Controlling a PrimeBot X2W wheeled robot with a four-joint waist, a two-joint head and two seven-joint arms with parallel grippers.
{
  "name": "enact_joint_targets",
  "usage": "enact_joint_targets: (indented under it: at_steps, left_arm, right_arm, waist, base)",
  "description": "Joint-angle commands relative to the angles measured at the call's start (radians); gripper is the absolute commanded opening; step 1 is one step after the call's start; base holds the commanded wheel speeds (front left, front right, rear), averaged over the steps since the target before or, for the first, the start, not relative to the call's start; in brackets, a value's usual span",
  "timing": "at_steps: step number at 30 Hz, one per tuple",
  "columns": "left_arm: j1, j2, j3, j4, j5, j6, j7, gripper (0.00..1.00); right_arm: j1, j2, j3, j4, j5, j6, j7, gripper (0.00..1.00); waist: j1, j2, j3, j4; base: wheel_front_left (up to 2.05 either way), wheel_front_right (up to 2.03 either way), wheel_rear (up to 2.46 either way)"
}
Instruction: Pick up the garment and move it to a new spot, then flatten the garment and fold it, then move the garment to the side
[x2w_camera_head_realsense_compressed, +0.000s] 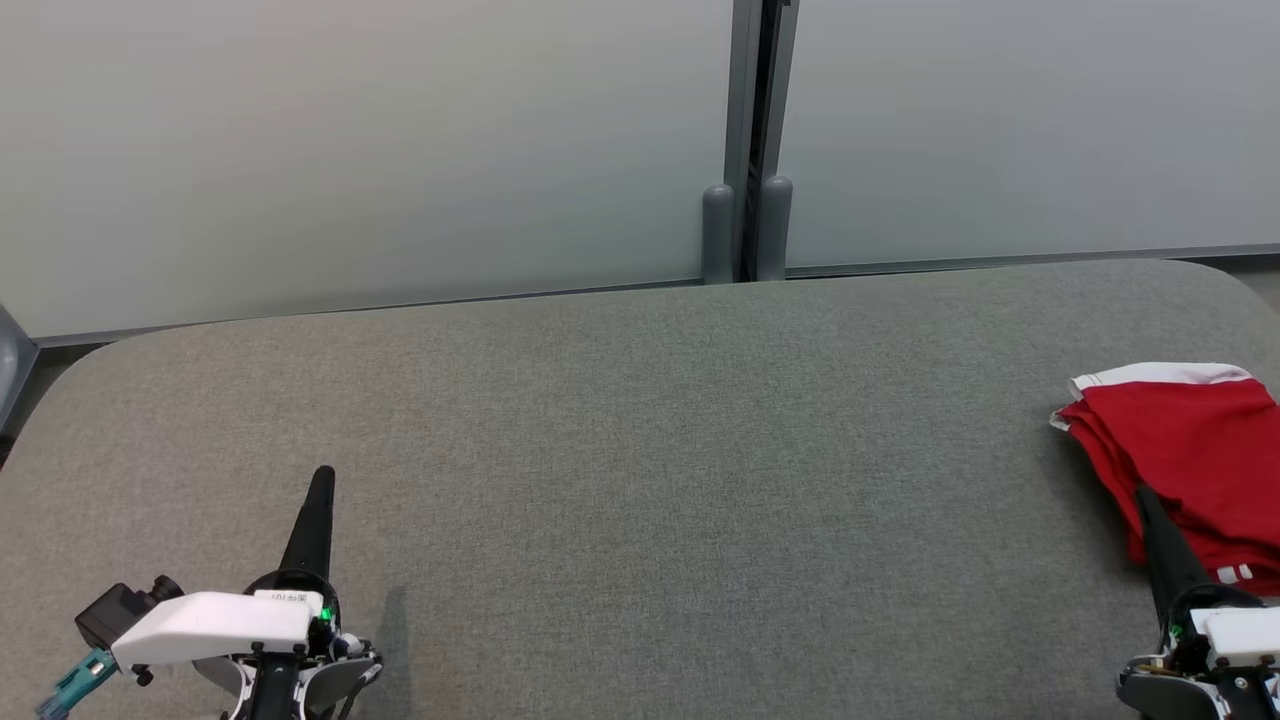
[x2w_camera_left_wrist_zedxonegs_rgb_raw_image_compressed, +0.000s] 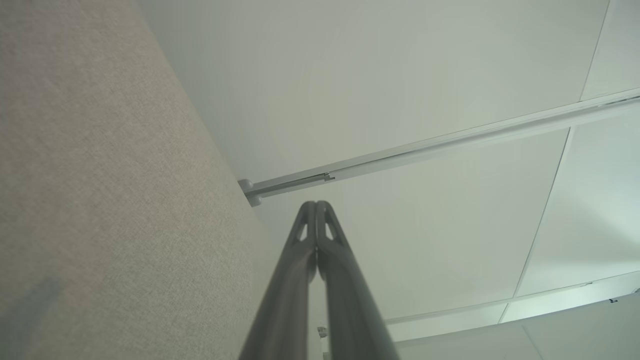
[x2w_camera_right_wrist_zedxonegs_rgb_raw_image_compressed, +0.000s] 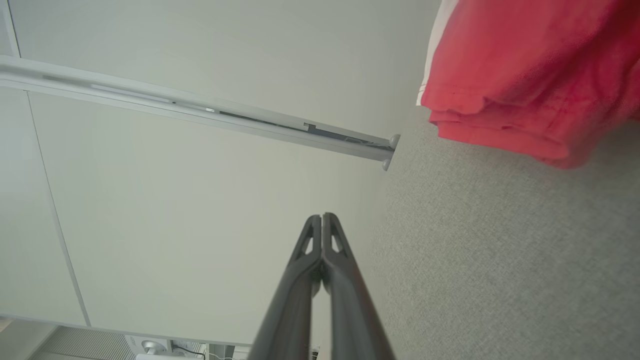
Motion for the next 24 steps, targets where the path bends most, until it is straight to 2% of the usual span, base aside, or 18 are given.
enact_joint_targets:
  at_steps: [1,24]
  left_arm:
    - [-0.022,0.001,0.006,-0.001,-0.018,-0.007,0.004,0.00]
    - [-0.075,-0.014,0.014,0.017,-0.150,-0.035,0.035,0.00]
  right_arm:
    - [-0.013,-0.010,-0.007,0.000,0.021,0.002,0.005,0.00]
    - [-0.033,-0.012,-0.031,0.012,0.189,0.002,0.014,0.00]
  waist:
    - [0.0000,0.0000,0.001,0.000]
    - [-0.0001,0.0000,0.021,-0.005]
  base:
    - [0.00,0.00,0.00]
    - [0.00,0.00,0.00]
